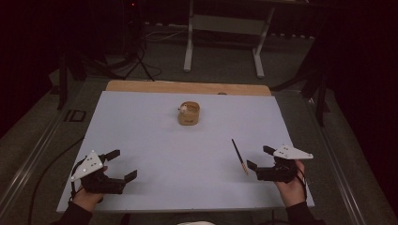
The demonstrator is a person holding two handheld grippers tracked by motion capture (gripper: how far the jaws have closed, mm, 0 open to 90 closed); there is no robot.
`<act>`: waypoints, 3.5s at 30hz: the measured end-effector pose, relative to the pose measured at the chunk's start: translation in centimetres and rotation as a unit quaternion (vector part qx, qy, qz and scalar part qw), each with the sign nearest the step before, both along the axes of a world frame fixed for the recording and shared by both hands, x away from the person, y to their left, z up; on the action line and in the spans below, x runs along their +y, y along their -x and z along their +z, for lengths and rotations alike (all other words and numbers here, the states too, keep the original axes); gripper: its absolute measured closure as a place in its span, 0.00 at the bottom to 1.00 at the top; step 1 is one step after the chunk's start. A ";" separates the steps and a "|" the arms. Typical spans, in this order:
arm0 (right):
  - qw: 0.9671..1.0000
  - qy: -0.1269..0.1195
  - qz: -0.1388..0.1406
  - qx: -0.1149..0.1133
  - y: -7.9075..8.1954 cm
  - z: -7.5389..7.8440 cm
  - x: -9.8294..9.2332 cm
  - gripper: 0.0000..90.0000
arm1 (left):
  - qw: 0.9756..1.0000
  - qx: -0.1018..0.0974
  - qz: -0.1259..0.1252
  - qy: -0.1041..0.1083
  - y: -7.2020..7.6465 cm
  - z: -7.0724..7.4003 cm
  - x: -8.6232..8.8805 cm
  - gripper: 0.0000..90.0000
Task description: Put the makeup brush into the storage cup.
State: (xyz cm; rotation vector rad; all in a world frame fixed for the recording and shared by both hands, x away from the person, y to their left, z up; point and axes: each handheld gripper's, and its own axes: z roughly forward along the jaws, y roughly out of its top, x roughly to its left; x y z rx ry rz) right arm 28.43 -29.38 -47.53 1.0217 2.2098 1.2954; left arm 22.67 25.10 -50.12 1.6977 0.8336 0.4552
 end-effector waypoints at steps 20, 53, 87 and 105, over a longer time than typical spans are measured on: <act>0.999 0.034 0.012 0.024 0.2 0.4 1.2 0.12 | 1.000 -0.001 0.001 0.004 0.1 0.2 0.0 0.00; 0.987 0.059 -0.049 0.138 -2.8 4.4 2.0 0.12 | 1.000 0.002 0.000 0.006 0.0 0.1 0.0 0.00; 0.946 0.177 -0.068 0.261 -5.9 3.9 7.2 0.17 | 1.000 0.000 0.004 0.008 0.1 0.3 0.0 0.00; 0.925 0.209 -0.075 0.307 -7.1 0.7 7.7 0.50 | 1.000 0.003 0.008 0.010 0.1 0.3 0.0 0.00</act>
